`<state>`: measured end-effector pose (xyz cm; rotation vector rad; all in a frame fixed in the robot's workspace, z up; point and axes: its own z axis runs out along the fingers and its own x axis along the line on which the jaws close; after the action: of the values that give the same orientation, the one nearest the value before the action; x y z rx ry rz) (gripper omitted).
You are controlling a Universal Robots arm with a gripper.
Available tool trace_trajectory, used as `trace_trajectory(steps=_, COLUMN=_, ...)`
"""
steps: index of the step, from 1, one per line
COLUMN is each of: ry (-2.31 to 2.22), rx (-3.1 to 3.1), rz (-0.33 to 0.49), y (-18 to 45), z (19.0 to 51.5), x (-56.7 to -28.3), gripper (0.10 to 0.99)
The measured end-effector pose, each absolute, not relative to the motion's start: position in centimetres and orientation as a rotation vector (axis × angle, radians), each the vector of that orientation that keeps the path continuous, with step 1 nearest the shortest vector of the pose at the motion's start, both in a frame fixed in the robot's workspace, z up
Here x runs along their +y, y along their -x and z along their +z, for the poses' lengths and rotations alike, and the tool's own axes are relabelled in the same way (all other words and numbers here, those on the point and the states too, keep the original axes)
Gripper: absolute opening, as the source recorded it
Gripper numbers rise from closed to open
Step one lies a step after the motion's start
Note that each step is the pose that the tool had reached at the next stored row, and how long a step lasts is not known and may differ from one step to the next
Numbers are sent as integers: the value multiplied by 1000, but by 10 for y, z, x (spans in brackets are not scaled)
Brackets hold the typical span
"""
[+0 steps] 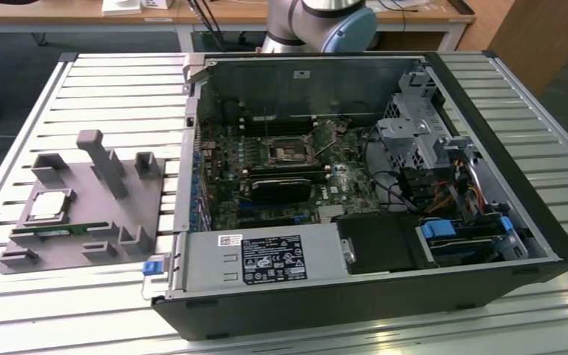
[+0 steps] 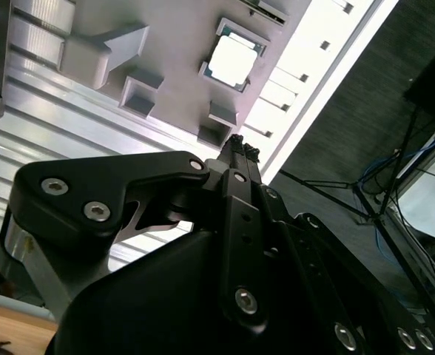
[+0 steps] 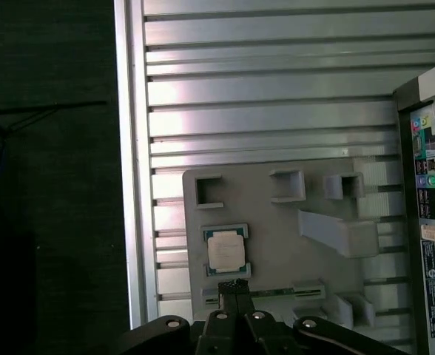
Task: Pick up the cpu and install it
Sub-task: 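Pick up the cpu and move it towards the insertion slot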
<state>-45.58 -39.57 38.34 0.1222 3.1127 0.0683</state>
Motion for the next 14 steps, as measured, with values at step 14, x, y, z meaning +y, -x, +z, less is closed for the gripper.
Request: trace_trajectory(steps=14, ry=-122, rx=3113, rz=71, y=457, z=375, x=-397, gripper=106)
